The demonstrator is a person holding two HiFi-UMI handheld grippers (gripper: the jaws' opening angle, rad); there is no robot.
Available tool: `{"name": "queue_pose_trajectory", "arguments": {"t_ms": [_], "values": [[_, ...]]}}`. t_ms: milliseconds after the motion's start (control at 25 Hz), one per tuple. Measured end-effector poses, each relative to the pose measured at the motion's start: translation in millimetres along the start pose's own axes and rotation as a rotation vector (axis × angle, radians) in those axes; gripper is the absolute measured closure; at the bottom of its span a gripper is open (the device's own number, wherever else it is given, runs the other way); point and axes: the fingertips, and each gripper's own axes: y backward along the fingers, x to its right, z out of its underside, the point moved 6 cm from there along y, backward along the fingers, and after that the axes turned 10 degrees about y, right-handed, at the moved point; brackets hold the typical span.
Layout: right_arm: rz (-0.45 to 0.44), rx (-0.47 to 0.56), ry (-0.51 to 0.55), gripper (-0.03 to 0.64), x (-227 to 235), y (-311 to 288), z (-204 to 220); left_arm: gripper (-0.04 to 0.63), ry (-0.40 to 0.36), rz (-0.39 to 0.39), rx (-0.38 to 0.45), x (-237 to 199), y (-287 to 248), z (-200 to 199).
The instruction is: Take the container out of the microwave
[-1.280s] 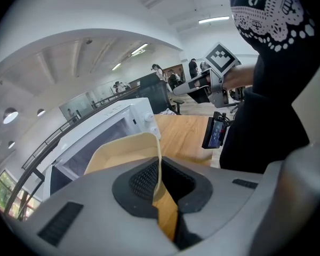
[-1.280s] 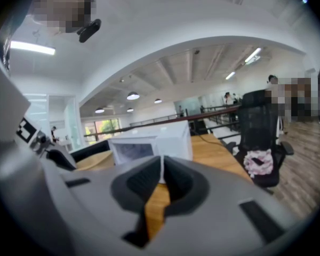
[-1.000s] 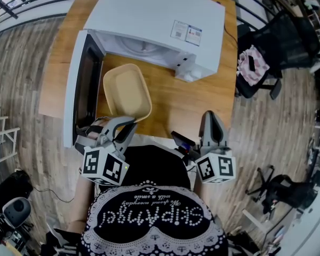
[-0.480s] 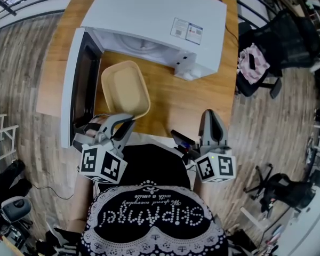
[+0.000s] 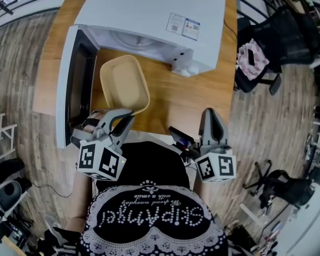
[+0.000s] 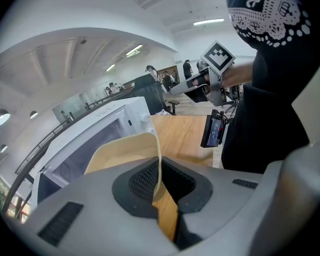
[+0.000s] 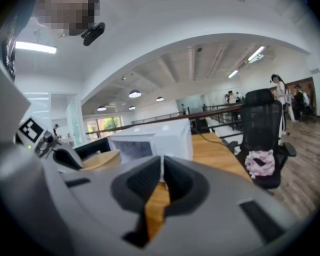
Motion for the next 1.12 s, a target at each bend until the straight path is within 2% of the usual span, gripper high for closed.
{"name": "queue_pose_trajectory", "arguments": {"t_ms": [1120], "values": [[0.000, -0.017, 0.033, 0.578, -4.0, -0.6, -0.5, 0.555, -0.019, 0.023, 0.014, 1.9, 0.4, -4.9]]}}
